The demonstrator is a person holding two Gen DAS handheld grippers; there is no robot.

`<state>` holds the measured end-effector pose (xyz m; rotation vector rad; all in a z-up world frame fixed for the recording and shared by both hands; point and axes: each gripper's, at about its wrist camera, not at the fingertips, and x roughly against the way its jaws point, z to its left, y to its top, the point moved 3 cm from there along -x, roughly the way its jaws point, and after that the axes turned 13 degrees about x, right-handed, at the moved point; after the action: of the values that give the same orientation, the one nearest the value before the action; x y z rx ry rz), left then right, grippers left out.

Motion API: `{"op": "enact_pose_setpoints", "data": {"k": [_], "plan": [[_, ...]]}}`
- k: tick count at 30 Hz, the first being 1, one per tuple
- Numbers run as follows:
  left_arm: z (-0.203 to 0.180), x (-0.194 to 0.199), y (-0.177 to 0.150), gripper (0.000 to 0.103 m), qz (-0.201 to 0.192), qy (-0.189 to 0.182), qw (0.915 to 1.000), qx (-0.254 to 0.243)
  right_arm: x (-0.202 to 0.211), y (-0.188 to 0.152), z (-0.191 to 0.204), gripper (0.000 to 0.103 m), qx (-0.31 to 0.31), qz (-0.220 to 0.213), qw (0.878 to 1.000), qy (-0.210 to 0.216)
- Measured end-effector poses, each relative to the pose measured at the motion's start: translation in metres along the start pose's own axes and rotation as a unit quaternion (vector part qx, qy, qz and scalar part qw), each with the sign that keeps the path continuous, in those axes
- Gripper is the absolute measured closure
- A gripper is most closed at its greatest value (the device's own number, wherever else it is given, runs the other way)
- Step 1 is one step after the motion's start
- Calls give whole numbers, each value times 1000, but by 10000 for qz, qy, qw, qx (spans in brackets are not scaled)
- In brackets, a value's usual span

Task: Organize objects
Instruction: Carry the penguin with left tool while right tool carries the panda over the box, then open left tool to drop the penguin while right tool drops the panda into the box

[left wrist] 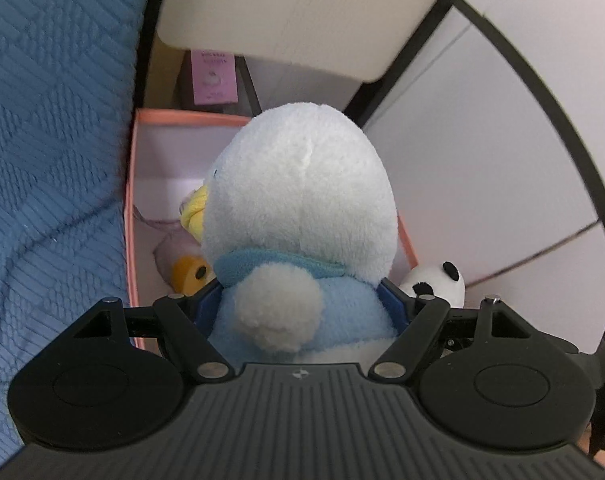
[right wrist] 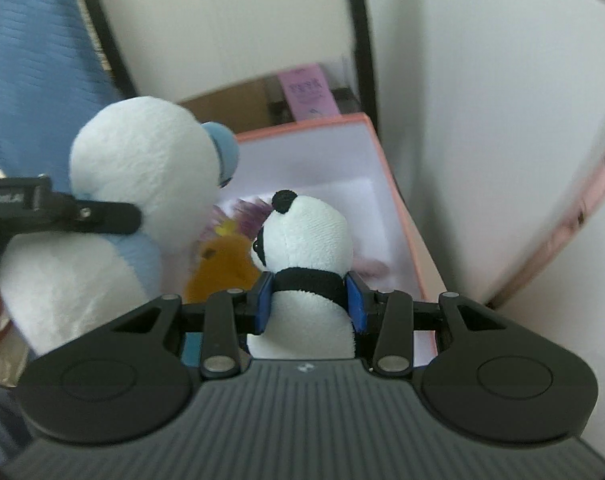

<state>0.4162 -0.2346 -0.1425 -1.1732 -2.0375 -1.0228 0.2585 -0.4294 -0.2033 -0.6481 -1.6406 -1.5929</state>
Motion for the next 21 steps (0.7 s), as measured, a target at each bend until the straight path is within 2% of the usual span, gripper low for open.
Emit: {"op": "enact_pose_setpoints", "data": {"k": [8, 12, 14, 17, 18, 21], "plan": [[1, -14, -8, 22, 105, 191, 9996, -188, -22, -21, -19, 61, -388, 121, 9992, -70], [1, -10, -7, 19, 69, 145, 9993, -331, -20, -18, -19, 59, -371, 57, 9991, -171], [-1, -1, -4, 14, 1, -53, 9995, -309, -19, -13, -21, 57, -424, 31, 9990, -162], [-3, 16, 0, 10, -89, -139, 9995, -281, -13, -3, -25, 34, -510, -33, 9985, -182], [-4, 23, 0, 10, -122, -114, 9994, -302, -10, 0, -24, 31, -513, -74, 9985, -196], [-8, 49, 1, 10, -250, -61, 9987, -438, 5, 14, -20, 31, -462, -228, 9984, -214]]}}
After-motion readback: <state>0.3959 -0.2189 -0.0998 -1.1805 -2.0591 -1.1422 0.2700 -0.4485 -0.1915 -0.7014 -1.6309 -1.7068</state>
